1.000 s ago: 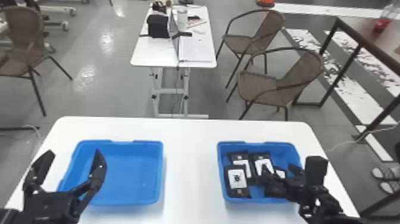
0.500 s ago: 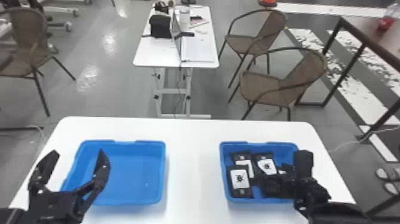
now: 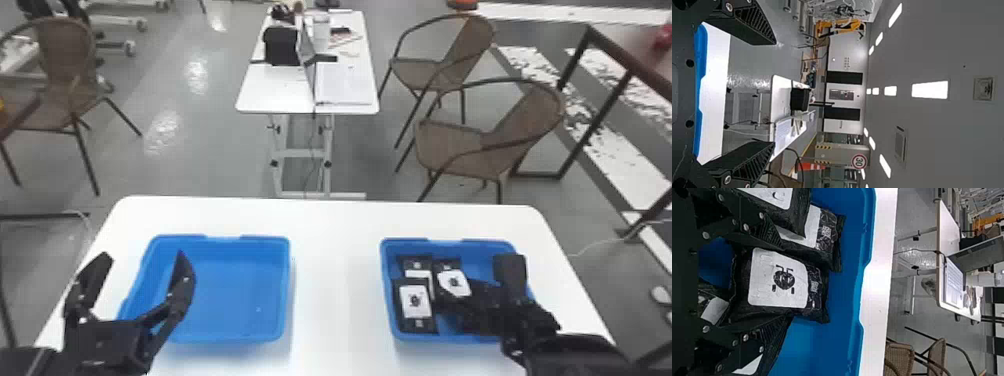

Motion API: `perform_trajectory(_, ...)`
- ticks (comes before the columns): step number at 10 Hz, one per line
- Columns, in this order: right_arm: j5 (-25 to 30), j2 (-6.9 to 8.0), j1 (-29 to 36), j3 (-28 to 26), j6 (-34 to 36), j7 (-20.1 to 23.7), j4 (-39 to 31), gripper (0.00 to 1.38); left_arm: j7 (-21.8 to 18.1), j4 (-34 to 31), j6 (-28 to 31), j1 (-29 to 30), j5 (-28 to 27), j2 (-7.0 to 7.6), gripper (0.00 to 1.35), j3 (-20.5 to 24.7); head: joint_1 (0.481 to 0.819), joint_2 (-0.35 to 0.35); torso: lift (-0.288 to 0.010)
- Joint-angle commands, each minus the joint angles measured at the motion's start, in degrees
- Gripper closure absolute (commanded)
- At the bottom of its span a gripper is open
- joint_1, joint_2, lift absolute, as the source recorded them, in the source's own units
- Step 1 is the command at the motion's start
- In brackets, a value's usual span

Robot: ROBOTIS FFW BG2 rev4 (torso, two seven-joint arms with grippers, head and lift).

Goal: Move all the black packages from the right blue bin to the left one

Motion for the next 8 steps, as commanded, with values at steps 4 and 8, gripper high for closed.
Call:
perform_trajectory(4,-3.0,1.02,4.7,0.1,0.6,-6.0,-6.6,1.28,-0.1,0.5,-1.2,0.1,0.2,-0.15,0.13,0.3,0.695,-0.062,0.000)
perform_trajectory(8,-5.1,1.99,13.9,0.1,-0.3,-6.2,-23.1,1.28,-0.1,0.5,-1.4,0.2,0.2,-0.15,0.13,0.6,0.695,-0.052,0.000)
